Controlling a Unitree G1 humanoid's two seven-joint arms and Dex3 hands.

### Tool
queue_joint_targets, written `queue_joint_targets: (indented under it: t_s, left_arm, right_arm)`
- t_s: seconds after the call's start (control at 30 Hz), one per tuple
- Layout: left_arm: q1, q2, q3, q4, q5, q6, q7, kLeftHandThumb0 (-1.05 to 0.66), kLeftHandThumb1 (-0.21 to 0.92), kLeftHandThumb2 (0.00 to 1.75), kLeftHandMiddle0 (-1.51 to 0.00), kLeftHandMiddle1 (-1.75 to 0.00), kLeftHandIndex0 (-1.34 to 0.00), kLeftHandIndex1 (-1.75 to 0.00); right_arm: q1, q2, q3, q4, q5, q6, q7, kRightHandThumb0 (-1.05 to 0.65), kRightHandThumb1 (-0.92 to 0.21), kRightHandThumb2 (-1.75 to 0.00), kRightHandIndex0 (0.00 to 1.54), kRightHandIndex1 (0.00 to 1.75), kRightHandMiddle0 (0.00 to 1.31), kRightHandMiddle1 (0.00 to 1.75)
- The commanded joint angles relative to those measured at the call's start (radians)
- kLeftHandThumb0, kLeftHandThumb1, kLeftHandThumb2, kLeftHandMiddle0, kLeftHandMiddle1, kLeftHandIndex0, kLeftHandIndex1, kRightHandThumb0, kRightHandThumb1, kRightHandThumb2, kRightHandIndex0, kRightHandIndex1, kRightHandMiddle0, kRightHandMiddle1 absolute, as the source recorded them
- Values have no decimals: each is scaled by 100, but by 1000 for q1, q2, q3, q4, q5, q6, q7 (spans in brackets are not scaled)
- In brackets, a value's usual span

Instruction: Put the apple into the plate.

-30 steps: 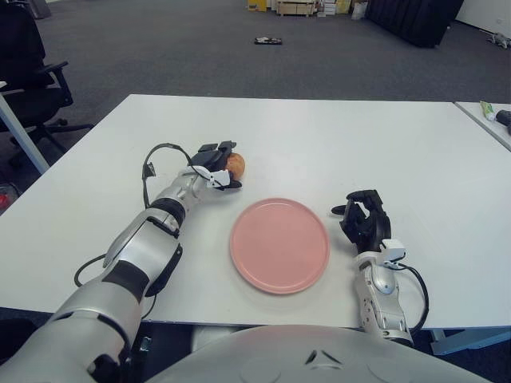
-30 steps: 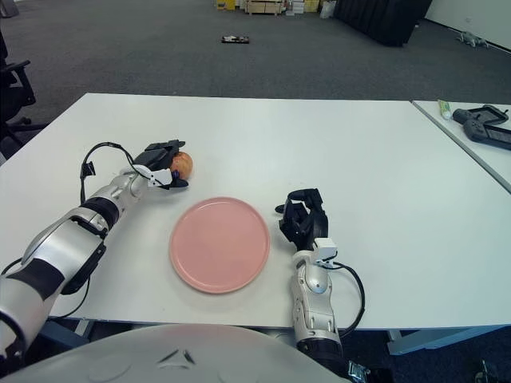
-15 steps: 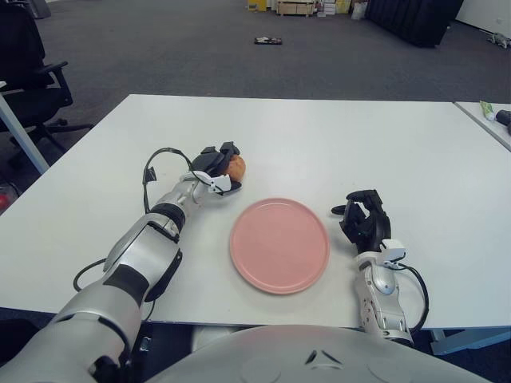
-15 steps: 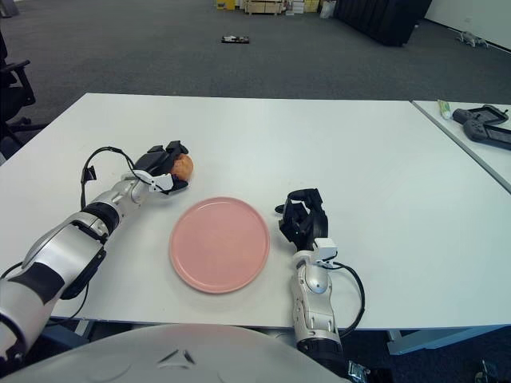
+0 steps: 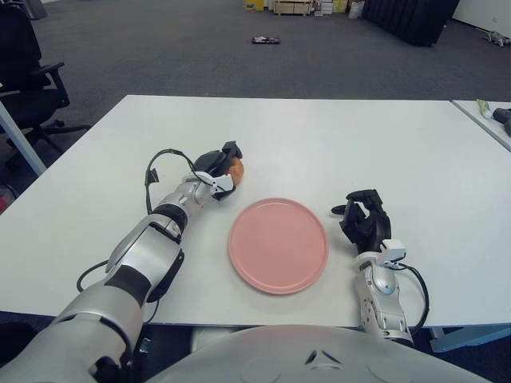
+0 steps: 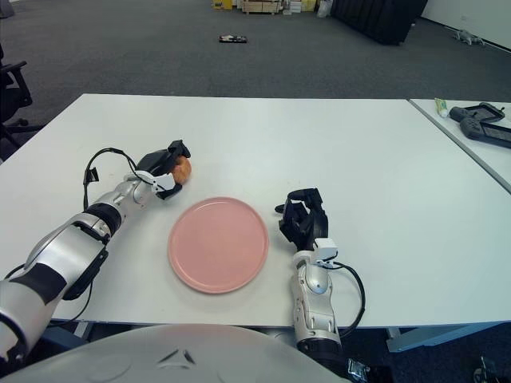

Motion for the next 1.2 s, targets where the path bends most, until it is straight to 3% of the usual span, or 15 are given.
queue_joint_targets:
  t_s: [0.0,0.57,1.17]
  left_arm:
    - [28,-2,-3,23,5,33,-31,0,4,160,-86,-164,-58,-175]
    - [25,-4,6,15,-8,44,-82,0,6,158,-84,-164,-57,-175]
    - [40,5,43,-2,-47,27,-97,0,7,156,-85,-162,-56,-175]
  right_arm:
    - [2,26,-9,10,14,16,-2,-38,-68,-86,55,145,34,175]
    - [15,33,-1,-37,-10,75,-57,-38,-71,-82,53,141,32,175]
    - [22,31,7,-52,-14,78,-59,-37,-73,-80,52,139,31,175]
